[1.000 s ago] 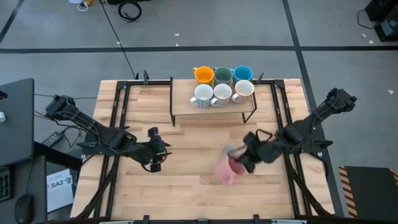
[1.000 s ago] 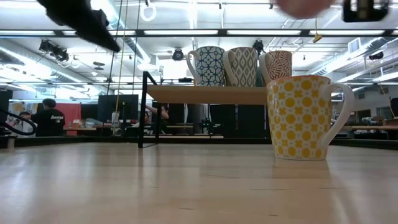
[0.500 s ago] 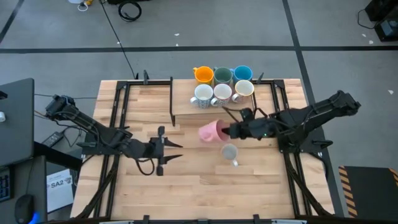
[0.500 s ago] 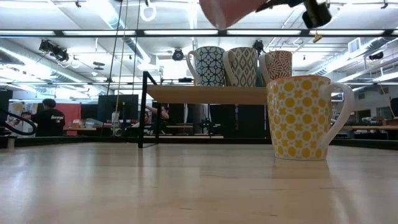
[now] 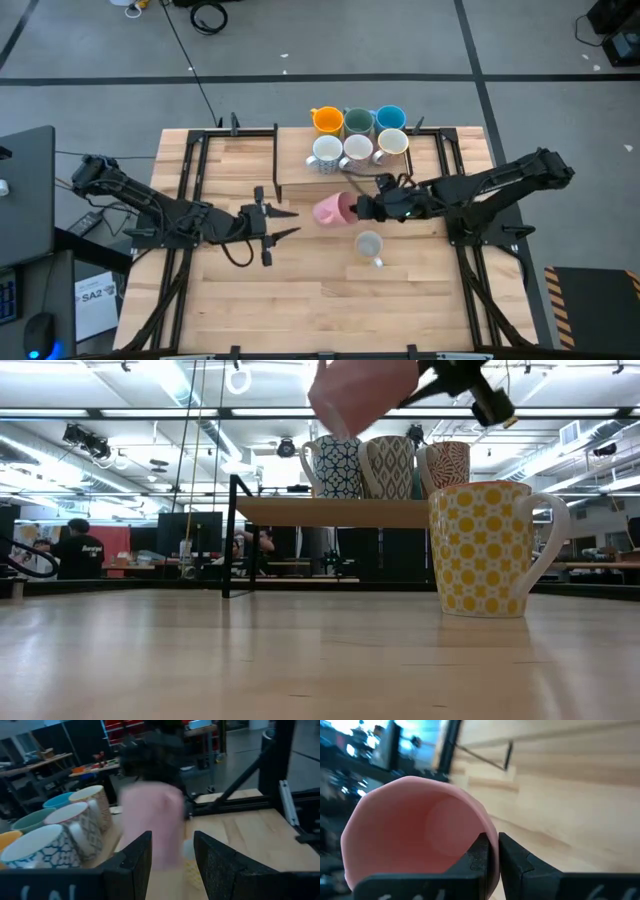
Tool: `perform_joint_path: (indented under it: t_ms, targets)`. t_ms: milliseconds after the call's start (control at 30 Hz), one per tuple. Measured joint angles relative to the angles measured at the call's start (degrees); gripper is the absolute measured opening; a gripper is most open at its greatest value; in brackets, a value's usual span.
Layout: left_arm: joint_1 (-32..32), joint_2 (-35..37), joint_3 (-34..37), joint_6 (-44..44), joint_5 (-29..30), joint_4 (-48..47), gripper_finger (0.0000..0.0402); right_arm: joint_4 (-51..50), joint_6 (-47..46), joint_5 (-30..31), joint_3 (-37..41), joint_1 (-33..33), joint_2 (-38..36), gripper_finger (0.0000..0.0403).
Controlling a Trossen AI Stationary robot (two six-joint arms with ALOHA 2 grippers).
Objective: Place coffee mugs
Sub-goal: Put the pink mug on the shelf
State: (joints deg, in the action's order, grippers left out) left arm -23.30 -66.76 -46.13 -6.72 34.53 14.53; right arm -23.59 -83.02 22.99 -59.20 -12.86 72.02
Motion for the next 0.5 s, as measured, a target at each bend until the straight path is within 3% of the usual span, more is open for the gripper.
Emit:
perform_joint_path:
  t_ms: [500]
  targets:
    - [1.5, 0.0, 0.0, 0.0, -0.1, -0.2, 0.0153, 0.5, 5.5, -6.8, 0.0, 1.6, 8.3, 0.0030]
